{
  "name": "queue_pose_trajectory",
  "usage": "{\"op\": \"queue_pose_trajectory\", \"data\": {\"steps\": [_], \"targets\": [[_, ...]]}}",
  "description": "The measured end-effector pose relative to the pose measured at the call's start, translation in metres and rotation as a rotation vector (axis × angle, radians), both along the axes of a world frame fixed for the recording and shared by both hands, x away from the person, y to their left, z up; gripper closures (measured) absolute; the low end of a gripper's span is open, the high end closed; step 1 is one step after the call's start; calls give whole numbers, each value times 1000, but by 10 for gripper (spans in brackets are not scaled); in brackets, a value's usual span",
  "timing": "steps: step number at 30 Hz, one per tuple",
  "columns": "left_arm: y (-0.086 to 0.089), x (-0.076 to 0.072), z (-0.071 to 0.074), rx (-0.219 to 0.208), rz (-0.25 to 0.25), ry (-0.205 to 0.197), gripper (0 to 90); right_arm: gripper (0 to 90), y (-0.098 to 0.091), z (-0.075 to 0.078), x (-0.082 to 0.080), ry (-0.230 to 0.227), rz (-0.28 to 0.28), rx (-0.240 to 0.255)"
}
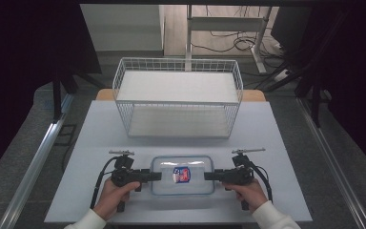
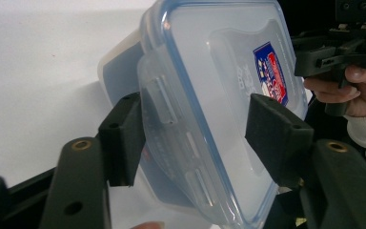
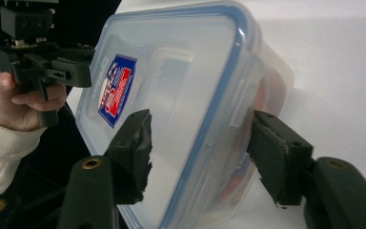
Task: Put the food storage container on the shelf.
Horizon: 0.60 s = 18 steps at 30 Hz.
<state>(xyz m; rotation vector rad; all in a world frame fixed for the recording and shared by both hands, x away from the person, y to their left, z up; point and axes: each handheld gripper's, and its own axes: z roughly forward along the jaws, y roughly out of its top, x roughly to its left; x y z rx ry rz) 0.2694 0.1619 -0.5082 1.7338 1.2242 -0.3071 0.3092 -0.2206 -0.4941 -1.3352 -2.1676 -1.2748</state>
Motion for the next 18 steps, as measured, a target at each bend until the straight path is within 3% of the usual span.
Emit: {"op": "queue_pose_trajectory", "data": {"steps": [9, 18], "targets": [[1, -12, 7, 6, -8, -33, 461, 486, -2, 7, -16, -7, -48, 8], [2, -12, 10, 9, -15, -33, 483, 497, -3, 9, -19, 9, -55, 14]]}}
